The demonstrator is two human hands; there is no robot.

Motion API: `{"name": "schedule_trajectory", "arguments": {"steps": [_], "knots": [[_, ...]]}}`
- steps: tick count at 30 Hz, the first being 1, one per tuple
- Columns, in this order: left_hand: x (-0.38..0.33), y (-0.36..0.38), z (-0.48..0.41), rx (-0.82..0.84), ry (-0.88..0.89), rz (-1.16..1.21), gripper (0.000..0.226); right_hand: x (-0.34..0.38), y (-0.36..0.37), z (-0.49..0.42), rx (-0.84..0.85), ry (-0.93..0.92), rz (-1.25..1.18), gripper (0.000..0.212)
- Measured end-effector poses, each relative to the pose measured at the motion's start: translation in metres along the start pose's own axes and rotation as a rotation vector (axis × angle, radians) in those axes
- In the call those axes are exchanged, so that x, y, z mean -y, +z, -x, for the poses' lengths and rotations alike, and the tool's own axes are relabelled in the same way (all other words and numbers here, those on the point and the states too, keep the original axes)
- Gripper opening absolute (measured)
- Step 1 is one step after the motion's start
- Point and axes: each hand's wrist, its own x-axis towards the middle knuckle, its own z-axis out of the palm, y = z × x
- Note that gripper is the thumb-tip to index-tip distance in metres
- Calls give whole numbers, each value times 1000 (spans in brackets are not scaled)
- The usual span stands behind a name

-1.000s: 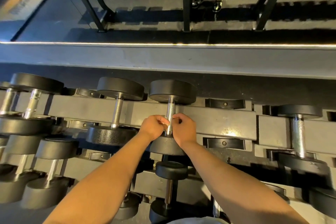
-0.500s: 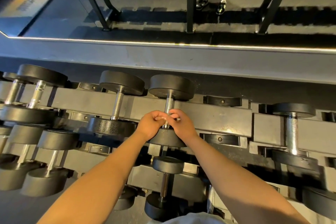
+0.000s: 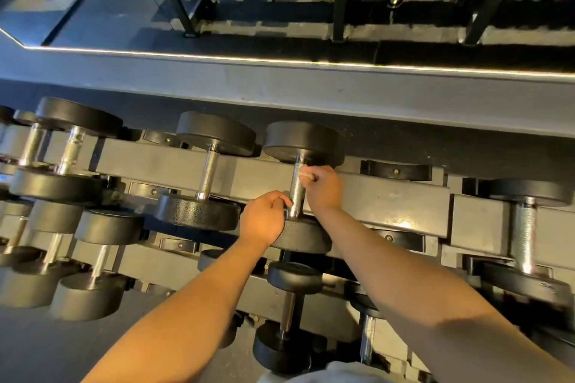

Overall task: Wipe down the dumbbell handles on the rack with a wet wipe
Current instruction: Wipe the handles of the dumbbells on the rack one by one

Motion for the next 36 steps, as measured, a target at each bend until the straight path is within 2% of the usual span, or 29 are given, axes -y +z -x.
{"name": "schedule_trajectory", "arguments": {"steps": [5, 6, 9, 11, 19, 24, 32, 36], "knots": [[1, -1, 0, -15, 28, -14, 29, -18, -7, 20, 203, 50, 45, 5], [1, -1, 0, -10, 28, -10, 28, -19, -8, 22, 205, 62, 21, 5], [2, -1, -2, 16, 19, -16, 28, -8, -11, 13, 10, 18, -112, 12], [2, -1, -3, 19, 14, -21, 31, 3, -10, -1, -44, 36, -146, 17], [6, 1, -4, 11, 2, -12, 33, -13, -3, 17, 151, 91, 4, 9], [4, 2, -4, -10, 2, 1, 33, 15, -3, -8, -77, 85, -61, 18], [1, 1, -2, -20, -23, -12, 32, -1, 1, 17, 61, 42, 79, 16], [0, 0, -1, -21, -24, -3, 31, 14, 4, 12, 88, 156, 8, 24]]}}
